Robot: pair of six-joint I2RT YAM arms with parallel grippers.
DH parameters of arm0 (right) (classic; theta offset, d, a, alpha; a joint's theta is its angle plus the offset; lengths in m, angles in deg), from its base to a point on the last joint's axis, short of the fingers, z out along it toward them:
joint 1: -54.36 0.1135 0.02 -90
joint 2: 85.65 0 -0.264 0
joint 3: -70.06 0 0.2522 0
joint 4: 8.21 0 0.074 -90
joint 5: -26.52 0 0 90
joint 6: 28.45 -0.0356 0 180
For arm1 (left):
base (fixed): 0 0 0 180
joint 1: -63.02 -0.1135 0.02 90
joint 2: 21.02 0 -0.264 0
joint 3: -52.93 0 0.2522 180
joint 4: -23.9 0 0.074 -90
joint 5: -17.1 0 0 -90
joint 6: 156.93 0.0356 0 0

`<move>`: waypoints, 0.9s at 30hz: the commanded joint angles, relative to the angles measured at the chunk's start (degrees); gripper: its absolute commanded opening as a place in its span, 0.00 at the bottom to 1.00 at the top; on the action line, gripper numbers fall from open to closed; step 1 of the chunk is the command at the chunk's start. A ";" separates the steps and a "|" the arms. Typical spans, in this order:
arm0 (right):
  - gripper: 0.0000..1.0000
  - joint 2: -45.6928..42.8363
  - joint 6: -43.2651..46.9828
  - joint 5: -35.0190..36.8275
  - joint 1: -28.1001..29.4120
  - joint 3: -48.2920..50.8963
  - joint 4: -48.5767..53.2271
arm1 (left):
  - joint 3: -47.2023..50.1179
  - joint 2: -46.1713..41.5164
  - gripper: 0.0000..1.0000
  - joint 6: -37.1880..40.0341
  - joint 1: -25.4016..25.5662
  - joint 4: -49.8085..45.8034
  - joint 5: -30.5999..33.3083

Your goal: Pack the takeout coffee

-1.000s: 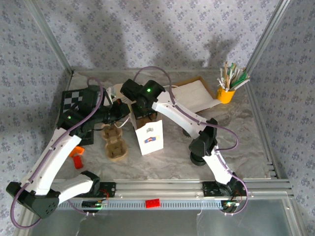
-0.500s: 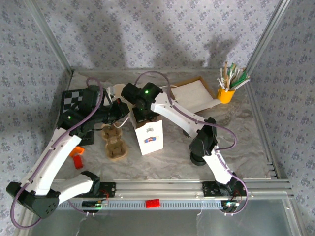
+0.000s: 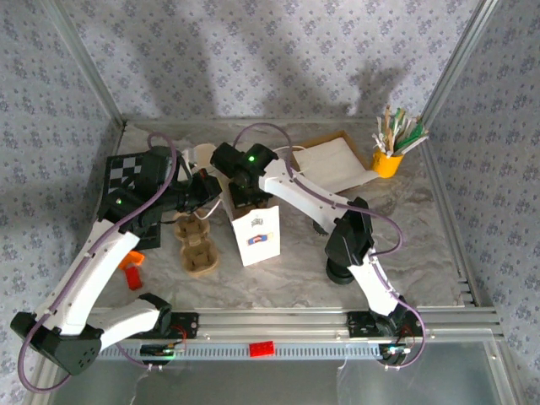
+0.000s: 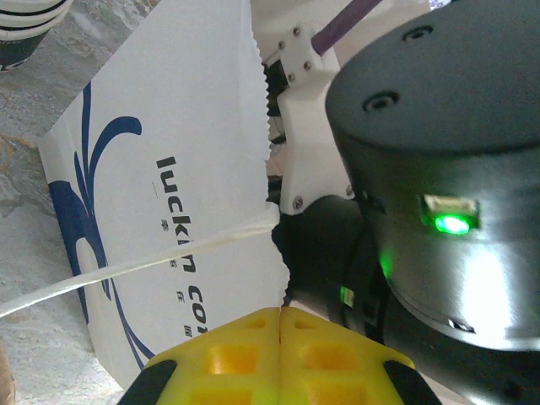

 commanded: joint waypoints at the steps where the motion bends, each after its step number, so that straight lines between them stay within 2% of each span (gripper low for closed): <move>1: 0.00 -1.72 -0.64 2.55 -0.34 1.31 -2.55 | -1.04 -1.07 0.00 -0.20 -0.41 0.36 0.42; 8: 0.00 -1.98 -0.68 1.87 -0.05 6.23 -5.13 | -1.10 -0.74 0.00 0.07 -0.43 0.20 1.26; 12: 0.00 -2.59 -0.85 -0.08 -0.72 10.56 -9.81 | -0.50 -0.97 0.00 -0.37 -0.43 1.36 1.34; 19: 0.00 -2.65 -0.25 2.25 -0.91 11.12 -12.34 | -0.68 -0.92 0.00 0.33 -0.44 1.44 1.01; 27: 0.00 -8.57 0.27 5.45 0.75 11.48 -13.11 | -0.69 0.01 0.00 1.15 -0.41 1.12 0.97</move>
